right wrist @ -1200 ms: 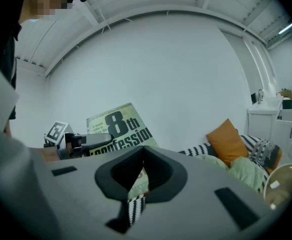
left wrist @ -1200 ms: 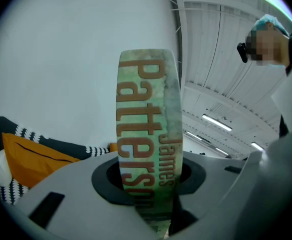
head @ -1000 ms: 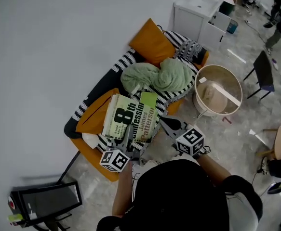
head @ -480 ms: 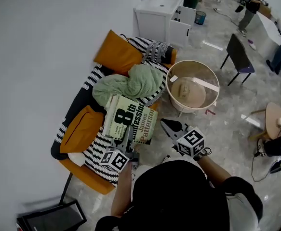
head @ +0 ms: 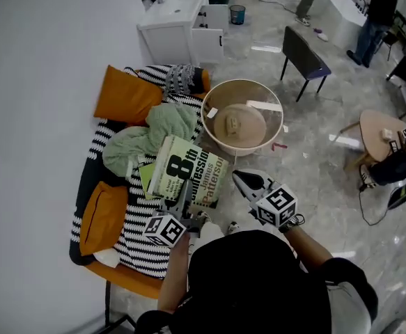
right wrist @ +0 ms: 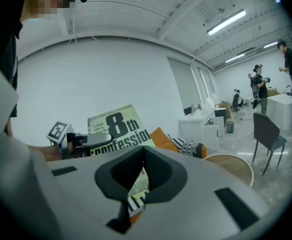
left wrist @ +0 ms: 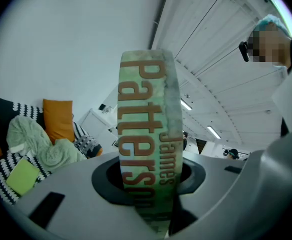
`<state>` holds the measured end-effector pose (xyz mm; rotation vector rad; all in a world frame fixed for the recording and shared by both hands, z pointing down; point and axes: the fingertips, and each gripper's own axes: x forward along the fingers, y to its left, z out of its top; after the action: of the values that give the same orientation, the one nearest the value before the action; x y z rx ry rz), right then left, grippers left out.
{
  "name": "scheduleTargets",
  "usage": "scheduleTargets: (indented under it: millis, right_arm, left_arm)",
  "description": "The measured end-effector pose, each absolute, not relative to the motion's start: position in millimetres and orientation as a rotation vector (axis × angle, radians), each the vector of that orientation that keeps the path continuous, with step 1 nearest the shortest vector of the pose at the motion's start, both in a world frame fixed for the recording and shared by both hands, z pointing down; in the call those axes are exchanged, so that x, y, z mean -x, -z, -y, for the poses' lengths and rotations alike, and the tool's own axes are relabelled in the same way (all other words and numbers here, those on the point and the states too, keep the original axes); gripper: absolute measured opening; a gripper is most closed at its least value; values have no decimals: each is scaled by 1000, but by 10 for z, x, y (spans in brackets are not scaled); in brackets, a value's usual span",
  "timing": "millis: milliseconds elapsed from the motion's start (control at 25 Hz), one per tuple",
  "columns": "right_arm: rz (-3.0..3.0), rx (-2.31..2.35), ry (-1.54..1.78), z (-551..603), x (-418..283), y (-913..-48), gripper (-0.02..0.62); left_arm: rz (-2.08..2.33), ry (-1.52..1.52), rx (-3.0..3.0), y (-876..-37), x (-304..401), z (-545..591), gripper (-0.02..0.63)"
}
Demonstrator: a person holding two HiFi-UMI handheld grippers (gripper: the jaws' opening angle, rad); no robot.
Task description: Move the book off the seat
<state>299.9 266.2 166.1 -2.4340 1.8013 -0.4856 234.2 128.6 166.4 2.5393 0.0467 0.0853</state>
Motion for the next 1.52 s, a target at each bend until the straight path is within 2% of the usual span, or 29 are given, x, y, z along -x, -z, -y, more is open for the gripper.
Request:
scheduleTargets:
  millis: [520, 1080, 1520]
  right_arm:
    - [-1414, 2619, 525, -3330, -3400, -1784, 15]
    - [-1286, 2689, 526, -2774, -4185, -1698, 15]
    - [-1139, 2783, 546, -2767, -4514, -1683, 15]
  left_arm:
    - [-368, -218, -2476, -1833, -3185, -1833, 163]
    - [-526, -283, -2423, -1900, -4142, -1402, 163]
    - [-661, -313, -2347, -1994, -4662, -1435, 163]
